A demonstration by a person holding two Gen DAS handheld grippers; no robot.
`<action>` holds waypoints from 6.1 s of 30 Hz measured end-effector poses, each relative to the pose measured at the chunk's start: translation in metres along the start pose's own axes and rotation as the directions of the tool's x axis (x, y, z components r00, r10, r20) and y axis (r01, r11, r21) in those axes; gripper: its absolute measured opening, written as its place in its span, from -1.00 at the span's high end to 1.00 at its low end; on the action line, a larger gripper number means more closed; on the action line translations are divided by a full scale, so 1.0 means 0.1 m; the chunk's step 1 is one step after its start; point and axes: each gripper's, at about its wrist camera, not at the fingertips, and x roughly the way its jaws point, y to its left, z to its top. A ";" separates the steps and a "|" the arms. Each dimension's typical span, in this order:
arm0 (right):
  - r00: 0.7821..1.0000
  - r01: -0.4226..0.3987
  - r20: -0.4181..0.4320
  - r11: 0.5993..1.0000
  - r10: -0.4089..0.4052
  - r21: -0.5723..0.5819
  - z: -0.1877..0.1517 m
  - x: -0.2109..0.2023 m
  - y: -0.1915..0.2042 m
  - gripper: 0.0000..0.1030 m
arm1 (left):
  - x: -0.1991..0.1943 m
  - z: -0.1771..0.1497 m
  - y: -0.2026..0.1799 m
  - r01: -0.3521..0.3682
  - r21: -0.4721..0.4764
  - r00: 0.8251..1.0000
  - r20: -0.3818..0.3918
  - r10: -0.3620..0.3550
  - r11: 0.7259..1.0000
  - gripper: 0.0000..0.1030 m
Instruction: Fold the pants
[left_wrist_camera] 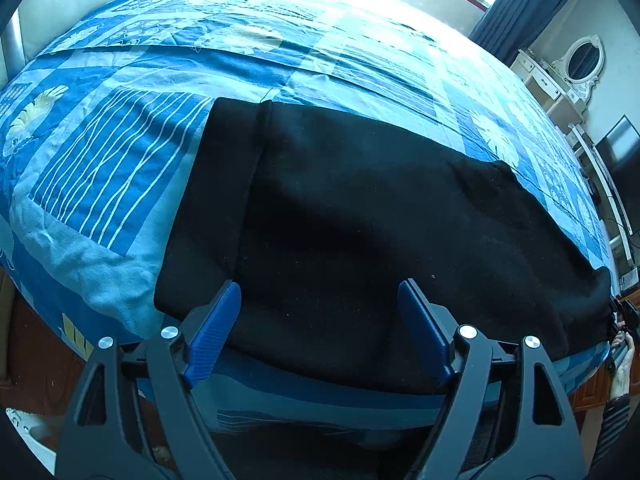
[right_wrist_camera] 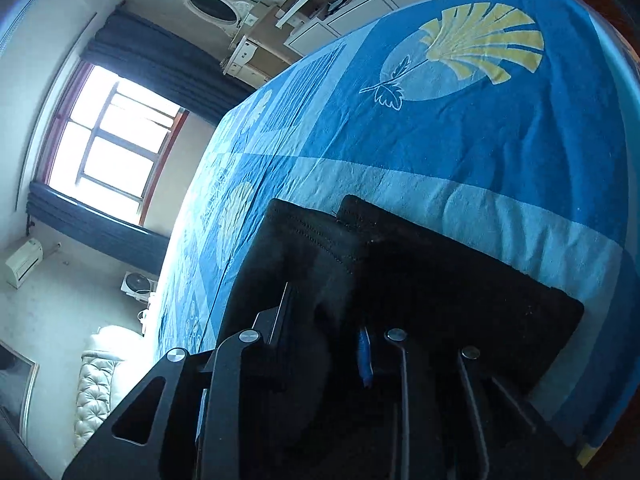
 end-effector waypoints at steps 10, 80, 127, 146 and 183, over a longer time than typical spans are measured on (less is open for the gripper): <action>0.997 0.004 0.075 1.000 -0.002 -0.023 -0.04 -0.58 -0.28 0.90 | 0.00 0.00 -0.03 -0.012 -0.002 1.000 -0.003 0.012 1.000 -0.62; 0.843 -0.415 -0.444 0.893 0.304 -0.175 0.11 -0.63 0.82 0.56 | -0.41 -0.12 -0.03 0.092 -0.021 0.992 0.087 -0.090 0.996 -0.70; 0.728 -0.419 -0.674 0.697 -0.125 -0.583 -3.61 0.58 2.53 0.39 | -0.49 -0.22 -0.41 0.167 0.057 0.983 0.063 -0.171 0.984 -0.70; 0.679 -0.495 -0.730 0.684 -0.079 -0.535 -3.84 0.53 2.55 0.10 | -0.47 -0.26 -0.47 0.175 0.072 0.983 0.043 -0.178 0.982 -0.70; 0.796 -0.290 -0.579 0.951 0.178 -0.107 -1.53 0.99 0.99 0.60 | -0.36 -0.29 -0.43 0.212 0.020 0.977 -0.010 -0.212 0.977 -0.70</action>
